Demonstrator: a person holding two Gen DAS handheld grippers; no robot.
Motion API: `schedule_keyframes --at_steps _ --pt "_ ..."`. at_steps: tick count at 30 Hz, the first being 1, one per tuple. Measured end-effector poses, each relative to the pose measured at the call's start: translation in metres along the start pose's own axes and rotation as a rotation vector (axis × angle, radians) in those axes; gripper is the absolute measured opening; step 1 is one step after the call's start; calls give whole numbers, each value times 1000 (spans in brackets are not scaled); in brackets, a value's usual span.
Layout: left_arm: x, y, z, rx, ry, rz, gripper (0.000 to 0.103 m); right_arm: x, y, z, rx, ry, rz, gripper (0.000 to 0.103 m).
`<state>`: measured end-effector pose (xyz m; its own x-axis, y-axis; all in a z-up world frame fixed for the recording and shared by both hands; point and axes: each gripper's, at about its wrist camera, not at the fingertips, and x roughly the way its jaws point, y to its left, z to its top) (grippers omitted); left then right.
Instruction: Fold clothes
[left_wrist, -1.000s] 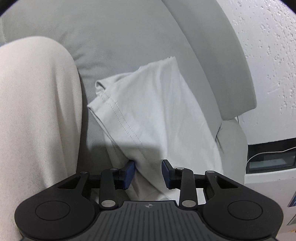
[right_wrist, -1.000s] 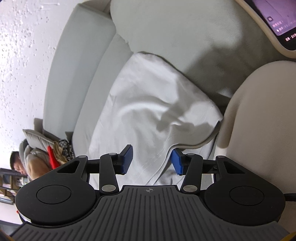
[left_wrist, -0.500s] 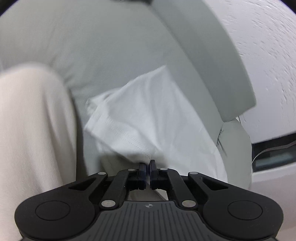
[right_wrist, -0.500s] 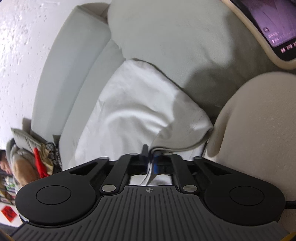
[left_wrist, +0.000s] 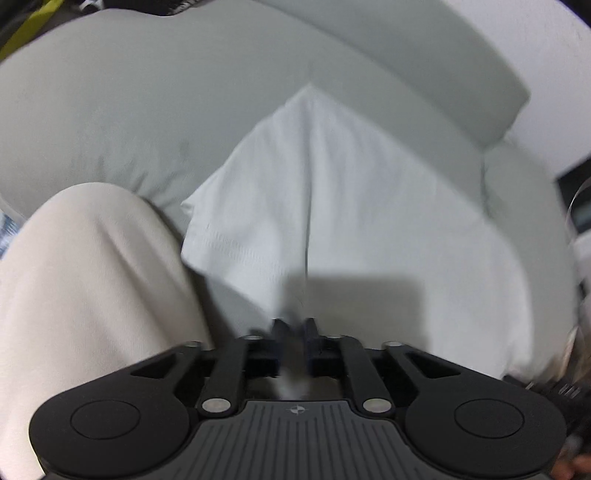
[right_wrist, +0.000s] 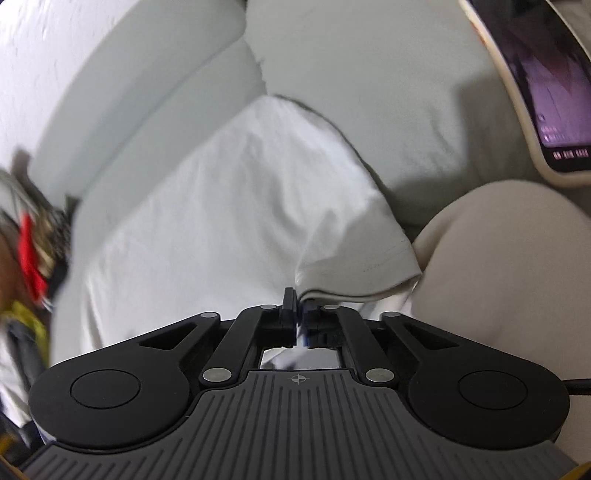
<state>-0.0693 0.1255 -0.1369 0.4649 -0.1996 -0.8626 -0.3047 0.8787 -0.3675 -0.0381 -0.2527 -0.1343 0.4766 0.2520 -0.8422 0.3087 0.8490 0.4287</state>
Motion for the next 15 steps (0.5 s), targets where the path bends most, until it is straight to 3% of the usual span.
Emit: schedule_keyframes --at_steps 2,3,5,7,10,15 --pt "-11 5 0 6 -11 -18 32 -6 5 -2 -36 24 -11 26" --pt "-20 10 2 -8 -42 -42 34 -10 7 -3 -54 30 -12 34" --pt "-34 21 8 -47 -112 -59 35 -21 12 -3 -90 19 12 35" --pt "-39 33 17 -52 -165 -9 33 -27 17 -3 -103 8 63 35" --pt "-28 44 34 -15 -176 74 30 -29 22 -3 -109 11 130 35" --pt "-2 41 44 116 -94 80 29 -23 37 -12 -144 39 159 35"
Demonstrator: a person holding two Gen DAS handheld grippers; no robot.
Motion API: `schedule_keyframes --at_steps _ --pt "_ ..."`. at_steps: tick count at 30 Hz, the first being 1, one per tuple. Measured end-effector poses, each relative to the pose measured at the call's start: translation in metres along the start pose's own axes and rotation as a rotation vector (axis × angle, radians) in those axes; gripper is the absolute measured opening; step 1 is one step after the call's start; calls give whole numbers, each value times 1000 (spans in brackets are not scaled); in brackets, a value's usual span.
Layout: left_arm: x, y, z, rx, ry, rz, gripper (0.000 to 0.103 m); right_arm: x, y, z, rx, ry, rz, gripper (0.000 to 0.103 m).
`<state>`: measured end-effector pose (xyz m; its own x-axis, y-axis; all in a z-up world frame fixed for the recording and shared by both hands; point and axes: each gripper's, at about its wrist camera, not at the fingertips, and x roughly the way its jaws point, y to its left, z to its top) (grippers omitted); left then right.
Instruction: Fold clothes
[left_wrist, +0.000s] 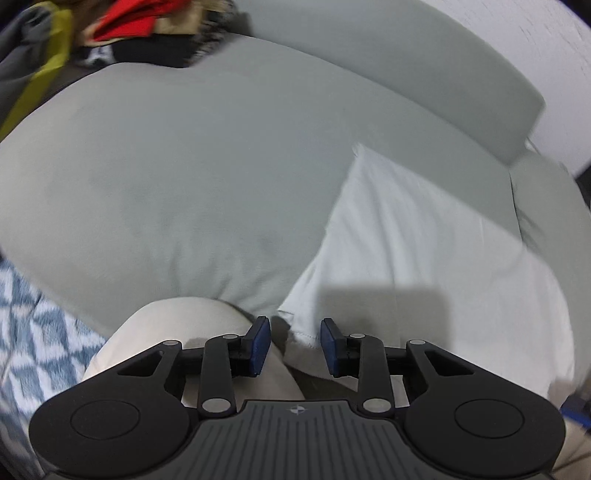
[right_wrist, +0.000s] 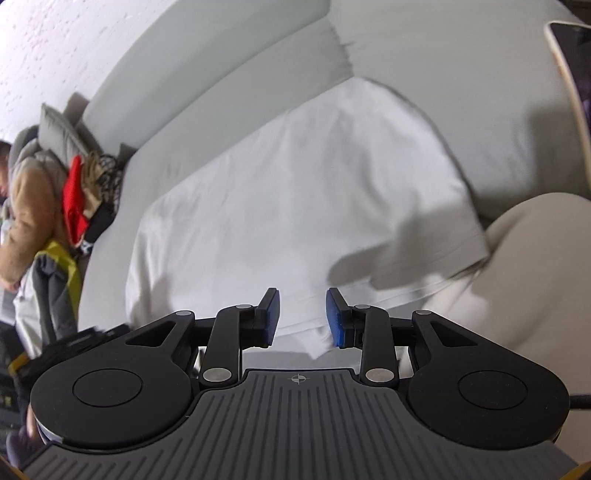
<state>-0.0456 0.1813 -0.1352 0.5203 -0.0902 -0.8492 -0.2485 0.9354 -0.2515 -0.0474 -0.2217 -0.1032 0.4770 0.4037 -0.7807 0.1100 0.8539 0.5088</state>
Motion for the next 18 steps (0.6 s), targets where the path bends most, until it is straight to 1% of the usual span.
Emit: schedule_keyframes --at_steps 2,3,4,5,8,10,11,12,13,14,15,16,18 --pt "2 -1 -2 47 16 -9 19 -3 3 -3 -9 -6 0 35" --pt "3 -2 -3 64 23 -16 4 -6 3 -4 -12 -10 -2 35" --pt "1 -5 -4 72 22 -19 2 -7 3 -4 -13 -14 -5 35" --pt "-4 -12 -3 91 10 -5 2 -6 2 -4 -10 -15 -10 35" --pt "-16 -20 -2 135 -18 76 2 -4 -1 -2 3 -16 -25 35" --pt "-16 -23 -1 147 -18 111 3 -2 -4 -2 13 -15 -36 35" --pt "-15 -25 -1 160 -15 131 5 -1 -5 -1 17 -13 -43 36" --pt "-13 -29 -1 176 -8 164 13 1 -6 0 21 -10 -52 37" --pt "-13 -32 -1 187 -4 193 23 2 -8 0 24 -7 -60 40" --pt "-16 -34 -2 187 -9 212 27 3 -9 1 27 -5 -70 47" --pt "-19 -36 -3 187 -14 230 31 3 -9 0 28 -8 -79 49" --pt "-23 -39 -3 188 -23 249 31 1 -9 0 26 -15 -84 50" --pt "-36 -49 -4 208 -69 270 32 -4 -10 -1 21 -37 -89 50"
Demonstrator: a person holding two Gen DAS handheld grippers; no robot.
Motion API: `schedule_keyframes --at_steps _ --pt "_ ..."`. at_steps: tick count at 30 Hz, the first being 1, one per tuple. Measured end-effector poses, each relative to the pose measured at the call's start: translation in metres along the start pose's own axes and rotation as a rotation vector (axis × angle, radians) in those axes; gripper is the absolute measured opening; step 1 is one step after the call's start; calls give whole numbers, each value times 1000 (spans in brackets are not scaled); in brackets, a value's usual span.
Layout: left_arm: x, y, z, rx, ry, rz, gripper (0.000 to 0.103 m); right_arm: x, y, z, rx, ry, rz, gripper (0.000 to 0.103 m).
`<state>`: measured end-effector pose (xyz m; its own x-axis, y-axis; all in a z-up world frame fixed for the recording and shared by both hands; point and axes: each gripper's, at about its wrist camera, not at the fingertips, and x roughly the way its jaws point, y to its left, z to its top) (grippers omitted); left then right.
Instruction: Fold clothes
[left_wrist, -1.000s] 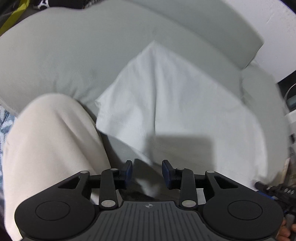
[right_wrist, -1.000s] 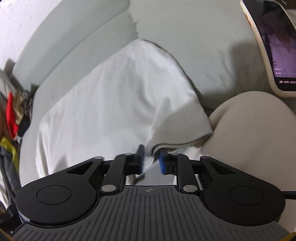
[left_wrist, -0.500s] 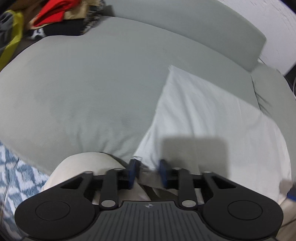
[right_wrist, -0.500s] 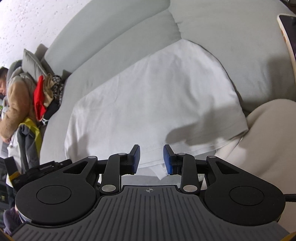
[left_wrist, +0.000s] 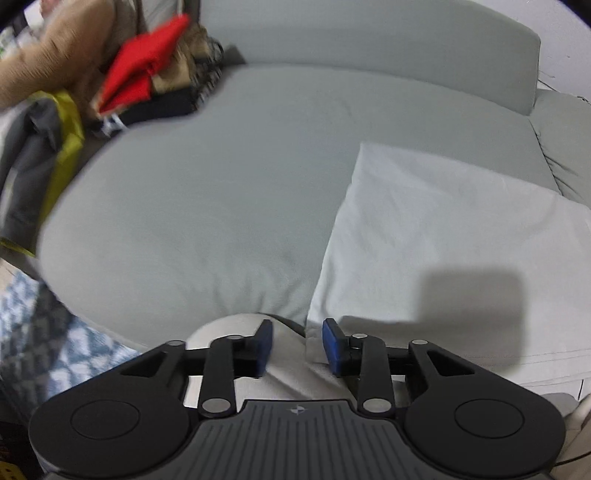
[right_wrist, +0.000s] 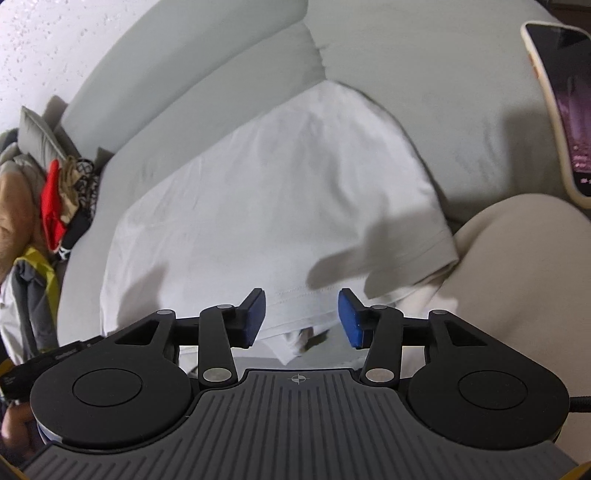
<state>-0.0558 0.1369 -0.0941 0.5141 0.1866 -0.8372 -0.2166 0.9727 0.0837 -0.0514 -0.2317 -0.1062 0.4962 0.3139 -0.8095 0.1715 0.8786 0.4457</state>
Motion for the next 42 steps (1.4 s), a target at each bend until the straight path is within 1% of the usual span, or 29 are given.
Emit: schedule_keyframes --at_steps 1,2,3,4,5,7,9,10,12,13,14,15,16,17,18,19,20,21,22,23,25,27,30,34,36,38,39,40,42 --pt "-8 -5 0 10 -27 -6 32 -2 0 0 -6 -14 -3 50" --pt "-13 -13 0 23 -52 -52 32 -3 1 1 -20 -29 -10 45" --pt "-13 -22 1 37 -67 -117 32 -2 4 2 -47 -36 -26 38" --pt "-14 -33 2 65 -74 -186 34 1 9 3 -81 -37 -48 21" --pt "-12 -48 3 111 -76 -243 34 5 16 4 -125 -42 -61 15" --pt "-7 -78 1 222 -86 -314 35 16 34 6 -227 -61 -73 15" --pt "-1 -101 -5 312 -107 -343 34 26 52 7 -335 -81 -91 16" --pt "3 -107 -9 340 -91 -339 34 31 60 5 -388 -88 -102 16" --pt "11 -116 -18 382 -46 -330 34 41 65 -1 -452 -40 -142 17" --pt "17 -112 -22 362 15 -326 34 45 65 -5 -477 -7 -164 17" --pt "22 -108 -25 347 67 -326 34 46 62 -8 -473 31 -176 17" --pt "24 -102 -27 345 105 -328 34 44 55 -10 -443 72 -178 17" --pt "27 -98 -28 343 153 -314 34 42 48 -12 -413 114 -181 17" --pt "28 -92 -29 333 177 -306 33 40 40 -13 -365 164 -176 19" --pt "25 -88 -28 326 182 -305 28 37 32 -13 -320 196 -167 19" --pt "21 -84 -26 326 170 -308 26 33 27 -13 -290 207 -158 21" --pt "13 -81 -23 326 139 -319 29 29 22 -13 -261 217 -150 23" --pt "6 -77 -19 323 104 -336 36 24 20 -12 -249 207 -139 24" --pt "0 -73 -14 315 70 -358 40 17 21 -11 -253 177 -125 37" --pt "-6 -71 -5 301 38 -381 40 11 23 -8 -261 142 -114 52" --pt "-14 -68 11 273 -16 -411 42 -1 27 -1 -283 63 -95 54" --pt "-13 -69 27 242 -51 -412 45 -9 31 7 -298 11 -88 55" --pt "2 -76 45 203 -49 -366 45 -10 27 22 -262 -9 -74 61" --pt "24 -94 60 214 -10 -315 46 -10 24 35 -213 -28 -42 62" --pt "32 -100 66 229 -3 -304 46 -12 17 49 -178 -87 -44 62" --pt "44 -102 75 216 -9 -304 43 -11 5 69 -129 -145 -50 62" --pt "51 -102 80 199 -12 -304 39 -7 -4 82 -92 -158 -46 62" --pt "61 -101 85 172 -10 -296 28 -3 -13 95 -54 -171 -42 61" --pt "78 -97 93 121 -14 -270 14 4 -30 121 20 -197 -34 59"
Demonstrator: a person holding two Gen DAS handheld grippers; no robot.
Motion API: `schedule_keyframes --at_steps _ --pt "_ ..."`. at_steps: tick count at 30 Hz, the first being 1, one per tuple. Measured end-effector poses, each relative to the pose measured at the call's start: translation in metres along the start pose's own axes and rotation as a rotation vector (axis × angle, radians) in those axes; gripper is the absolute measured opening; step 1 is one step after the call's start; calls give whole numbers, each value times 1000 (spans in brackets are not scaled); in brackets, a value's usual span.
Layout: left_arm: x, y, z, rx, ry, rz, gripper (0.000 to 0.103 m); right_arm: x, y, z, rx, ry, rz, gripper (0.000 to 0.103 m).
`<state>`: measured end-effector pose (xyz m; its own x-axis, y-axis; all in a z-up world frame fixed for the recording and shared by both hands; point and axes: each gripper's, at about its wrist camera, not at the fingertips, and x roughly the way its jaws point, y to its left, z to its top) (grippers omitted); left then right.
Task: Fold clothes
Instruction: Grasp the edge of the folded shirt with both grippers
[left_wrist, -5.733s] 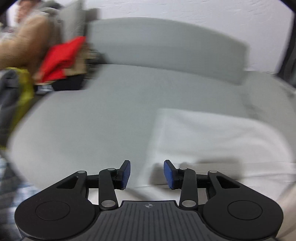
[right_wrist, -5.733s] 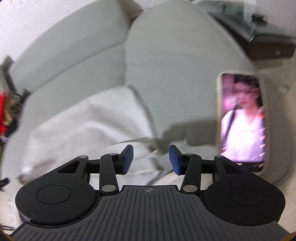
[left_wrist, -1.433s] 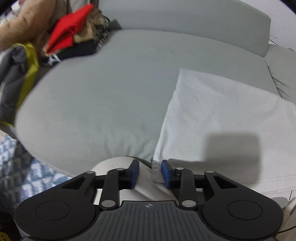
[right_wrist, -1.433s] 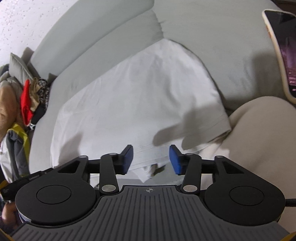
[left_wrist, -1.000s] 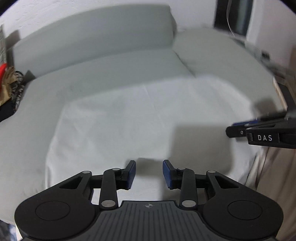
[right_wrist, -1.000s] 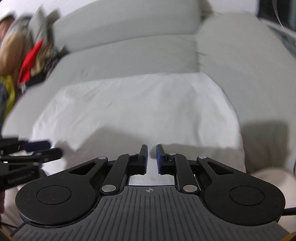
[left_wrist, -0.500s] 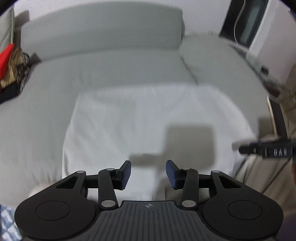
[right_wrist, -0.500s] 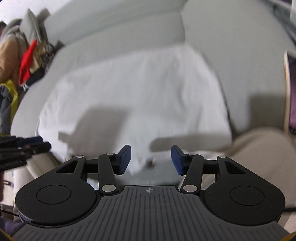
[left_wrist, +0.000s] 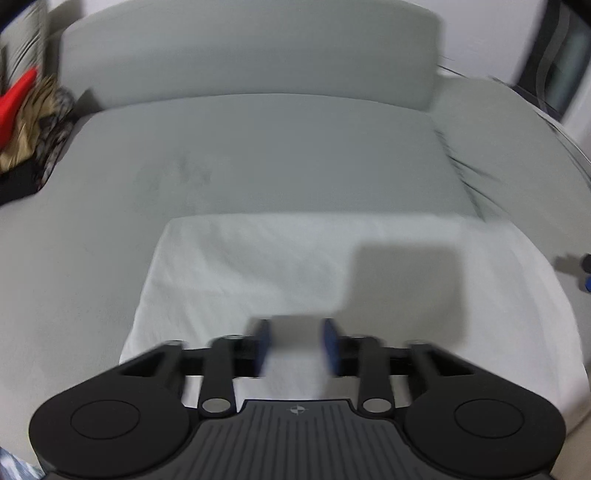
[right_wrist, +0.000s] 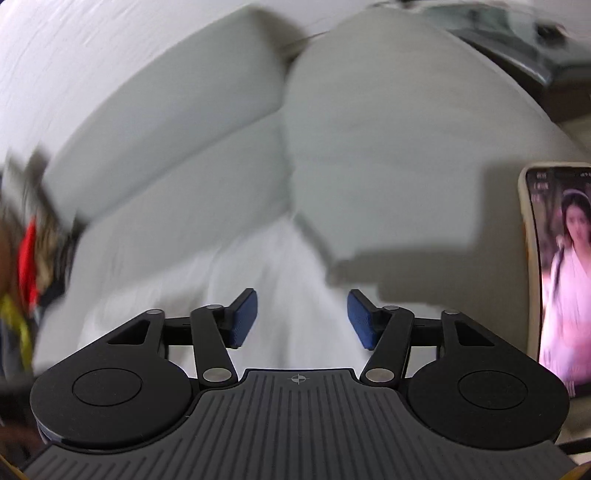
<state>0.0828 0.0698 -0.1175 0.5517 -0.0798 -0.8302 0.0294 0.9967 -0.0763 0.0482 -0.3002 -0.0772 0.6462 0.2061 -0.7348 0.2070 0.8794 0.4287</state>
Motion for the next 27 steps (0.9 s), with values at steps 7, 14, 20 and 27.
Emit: schedule_keyframes --at_steps 7,14,20,27 --pt "25 15 4 -20 5 82 14 85 -15 62 127 152 76 46" --pt "26 22 3 -23 1 52 14 107 -34 71 331 356 200 44" --pt "30 23 1 -19 0 43 14 94 -45 53 251 458 310 42" --pt "32 19 2 -8 8 55 13 112 -41 47 243 430 451 41"
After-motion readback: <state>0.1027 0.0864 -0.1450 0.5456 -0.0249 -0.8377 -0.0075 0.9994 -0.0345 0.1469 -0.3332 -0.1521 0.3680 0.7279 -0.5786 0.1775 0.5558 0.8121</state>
